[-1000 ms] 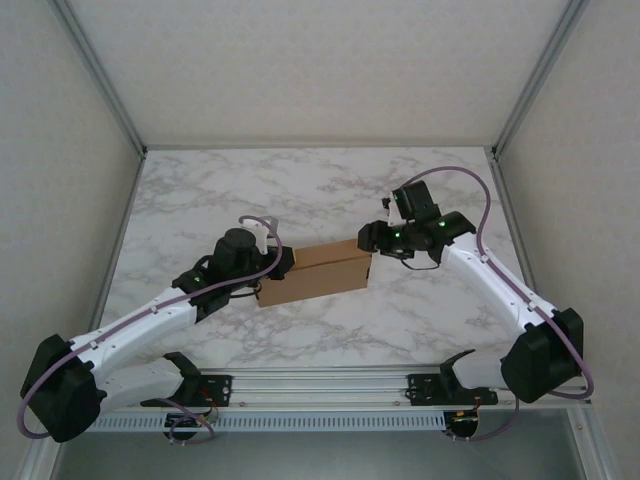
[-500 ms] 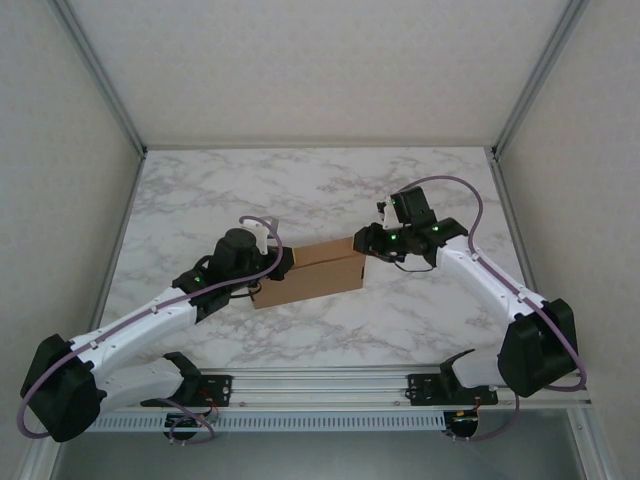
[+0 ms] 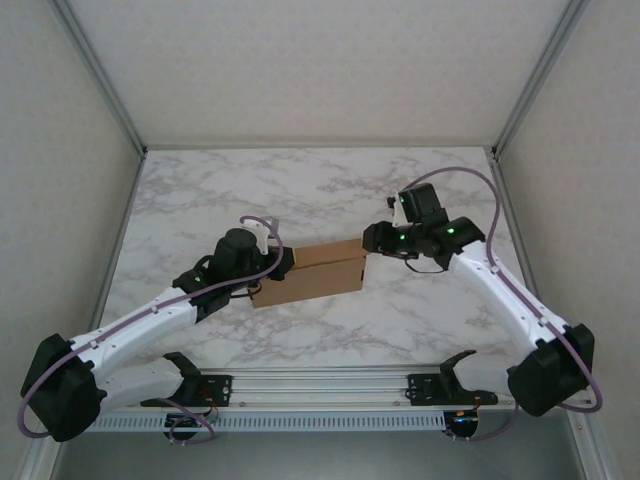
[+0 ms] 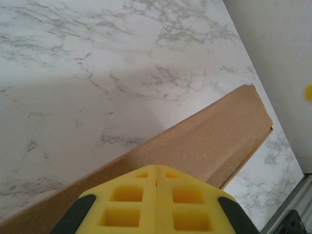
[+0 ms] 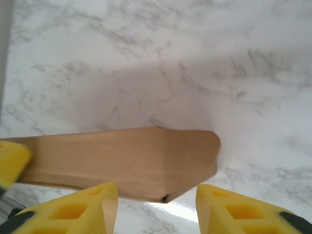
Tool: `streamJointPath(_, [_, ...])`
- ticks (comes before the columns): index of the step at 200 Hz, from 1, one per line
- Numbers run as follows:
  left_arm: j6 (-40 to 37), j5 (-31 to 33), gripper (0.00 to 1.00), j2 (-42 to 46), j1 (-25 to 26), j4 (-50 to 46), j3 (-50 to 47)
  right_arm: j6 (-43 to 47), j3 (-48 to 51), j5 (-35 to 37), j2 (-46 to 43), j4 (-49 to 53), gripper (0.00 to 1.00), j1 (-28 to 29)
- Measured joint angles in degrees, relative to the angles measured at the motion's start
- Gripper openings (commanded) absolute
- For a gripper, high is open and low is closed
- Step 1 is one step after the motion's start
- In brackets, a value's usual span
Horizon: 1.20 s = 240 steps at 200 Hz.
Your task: Fold the paper box
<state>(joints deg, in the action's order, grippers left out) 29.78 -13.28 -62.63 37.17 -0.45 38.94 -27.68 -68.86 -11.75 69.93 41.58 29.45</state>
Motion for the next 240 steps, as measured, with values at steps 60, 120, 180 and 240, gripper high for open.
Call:
streamJointPath(60, [0.0, -0.2, 0.0, -1.6, 1.4, 0.4, 1.1, 0.0, -2.1, -8.9, 6.5, -2.3, 0.31, 6.0])
streamJointPath(120, [0.0, 0.0, 0.0, -1.4, 1.4, 0.3, 1.1, -1.4, 0.4, -11.5, 9.2, -6.8, 0.3, 6.9])
streamJointPath(180, [0.0, 1.9, 0.08, 1.3, 1.4, -5.2, 2.8, -1.4, 4.9, -10.3, 9.5, -10.1, 0.28, 6.9])
streamJointPath(240, [2.0, 5.4, 0.0, 10.9, -0.5, -12.3, 6.6, -1.5, 5.6, -9.9, 9.4, -12.2, 0.29, 6.9])
